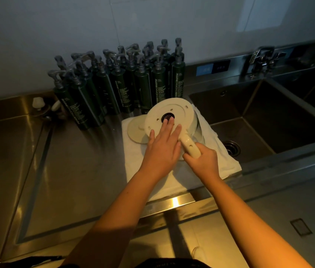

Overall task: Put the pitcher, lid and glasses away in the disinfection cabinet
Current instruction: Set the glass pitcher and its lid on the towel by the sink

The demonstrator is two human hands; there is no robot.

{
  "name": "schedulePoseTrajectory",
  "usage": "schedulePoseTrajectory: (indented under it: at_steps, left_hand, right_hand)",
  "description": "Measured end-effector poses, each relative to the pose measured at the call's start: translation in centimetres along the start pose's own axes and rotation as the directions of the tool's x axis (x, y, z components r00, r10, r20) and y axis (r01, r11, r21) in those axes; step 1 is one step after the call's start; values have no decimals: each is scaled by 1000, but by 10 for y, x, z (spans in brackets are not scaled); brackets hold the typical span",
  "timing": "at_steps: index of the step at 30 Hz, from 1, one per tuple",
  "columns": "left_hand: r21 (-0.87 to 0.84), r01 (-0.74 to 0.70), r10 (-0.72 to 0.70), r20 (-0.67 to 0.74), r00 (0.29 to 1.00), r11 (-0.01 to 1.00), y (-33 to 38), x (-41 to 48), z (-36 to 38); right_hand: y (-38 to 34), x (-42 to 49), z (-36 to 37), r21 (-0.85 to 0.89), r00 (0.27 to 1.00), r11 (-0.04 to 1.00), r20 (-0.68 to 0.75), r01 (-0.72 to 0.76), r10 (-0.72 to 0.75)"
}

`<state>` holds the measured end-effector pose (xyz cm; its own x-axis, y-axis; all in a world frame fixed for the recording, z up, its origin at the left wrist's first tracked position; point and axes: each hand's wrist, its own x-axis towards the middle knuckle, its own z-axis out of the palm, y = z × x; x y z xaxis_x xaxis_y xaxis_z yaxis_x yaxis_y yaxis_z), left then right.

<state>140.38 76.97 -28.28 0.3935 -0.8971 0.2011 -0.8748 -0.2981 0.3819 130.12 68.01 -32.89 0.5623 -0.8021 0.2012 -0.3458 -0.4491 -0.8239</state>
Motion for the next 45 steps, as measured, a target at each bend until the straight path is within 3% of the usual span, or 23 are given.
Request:
schedulePoseTrajectory:
  at_steps: [3,8,13,16,19,23,26,29,34,45]
  left_hand:
    - [76,-15,11,53,999,997,8,5,8]
    - [104,-75,65,93,993,992,23,13,19]
    - [125,-88,78,82,994,988,24,13,25]
    - [118,-95,87,74,993,988,23,14,24]
    - [148,-110,101,67,993,983,21,14,25]
    - [158,-86,86,6,996,984,14,12,25]
    - [152,-65,67,-8,998,986,10,12,24]
    - [135,-46,51,-35,998,990,5,13,22]
    - [123,-9,13,-28,1000,992,-2,14,22]
    - [82,40,-37,-43,998,996,0,14,37]
  right_hand:
    - [12,5,-7,144,992,981,9,-130,130]
    - [30,4,-13,226,973,949,-13,-221,229]
    - [31,3,-15,272,969,932,14,-242,247]
    - [30,3,-20,202,970,949,52,-242,236]
    - [32,4,-28,44,986,987,76,-152,148]
    - [25,8,-39,-95,997,993,-30,67,-71]
    - [13,13,-40,-271,955,931,-102,243,-279]
    - [2,18,-34,-436,918,837,-56,332,-393]
    - [0,20,-18,-475,923,799,80,368,-378]
    - [6,23,-8,-476,900,793,-9,380,-436]
